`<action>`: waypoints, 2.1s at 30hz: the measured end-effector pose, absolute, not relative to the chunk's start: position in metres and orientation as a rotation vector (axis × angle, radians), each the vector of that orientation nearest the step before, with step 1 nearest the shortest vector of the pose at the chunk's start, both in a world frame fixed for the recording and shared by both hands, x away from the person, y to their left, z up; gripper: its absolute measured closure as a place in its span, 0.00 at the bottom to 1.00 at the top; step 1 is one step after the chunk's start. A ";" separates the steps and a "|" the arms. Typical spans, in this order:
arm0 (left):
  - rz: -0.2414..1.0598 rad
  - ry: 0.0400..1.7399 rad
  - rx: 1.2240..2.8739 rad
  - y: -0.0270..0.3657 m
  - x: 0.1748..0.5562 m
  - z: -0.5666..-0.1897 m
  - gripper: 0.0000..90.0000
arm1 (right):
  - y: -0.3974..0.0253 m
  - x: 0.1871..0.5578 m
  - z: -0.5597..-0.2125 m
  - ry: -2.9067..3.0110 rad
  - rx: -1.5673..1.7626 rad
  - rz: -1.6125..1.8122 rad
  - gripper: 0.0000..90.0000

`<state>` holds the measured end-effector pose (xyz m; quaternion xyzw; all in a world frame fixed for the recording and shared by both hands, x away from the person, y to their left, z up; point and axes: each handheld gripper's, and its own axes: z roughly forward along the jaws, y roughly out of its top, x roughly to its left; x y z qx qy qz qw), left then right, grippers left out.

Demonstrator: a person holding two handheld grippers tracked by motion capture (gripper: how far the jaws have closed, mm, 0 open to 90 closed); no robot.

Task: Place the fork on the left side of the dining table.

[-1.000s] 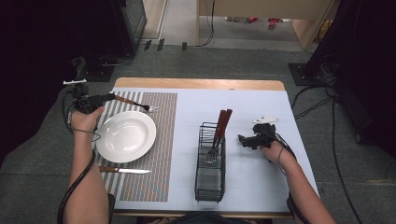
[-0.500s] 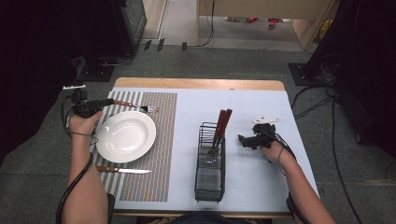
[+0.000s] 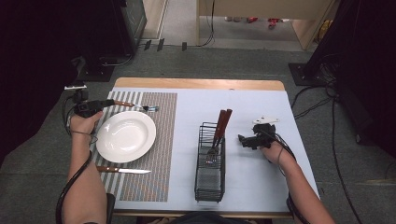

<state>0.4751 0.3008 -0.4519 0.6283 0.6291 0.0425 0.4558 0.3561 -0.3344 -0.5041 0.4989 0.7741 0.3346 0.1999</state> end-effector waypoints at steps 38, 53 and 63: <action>0.113 1.649 1.657 0.298 0.486 -0.473 0.64 | -0.335 0.356 -0.504 2.164 1.398 0.936 0.01; 0.136 1.703 1.695 0.294 0.490 -0.473 0.51 | -0.335 0.356 -0.504 2.165 1.397 0.937 0.01; 0.146 1.682 1.658 0.295 0.488 -0.460 0.48 | -0.335 0.356 -0.504 2.165 1.397 0.938 0.01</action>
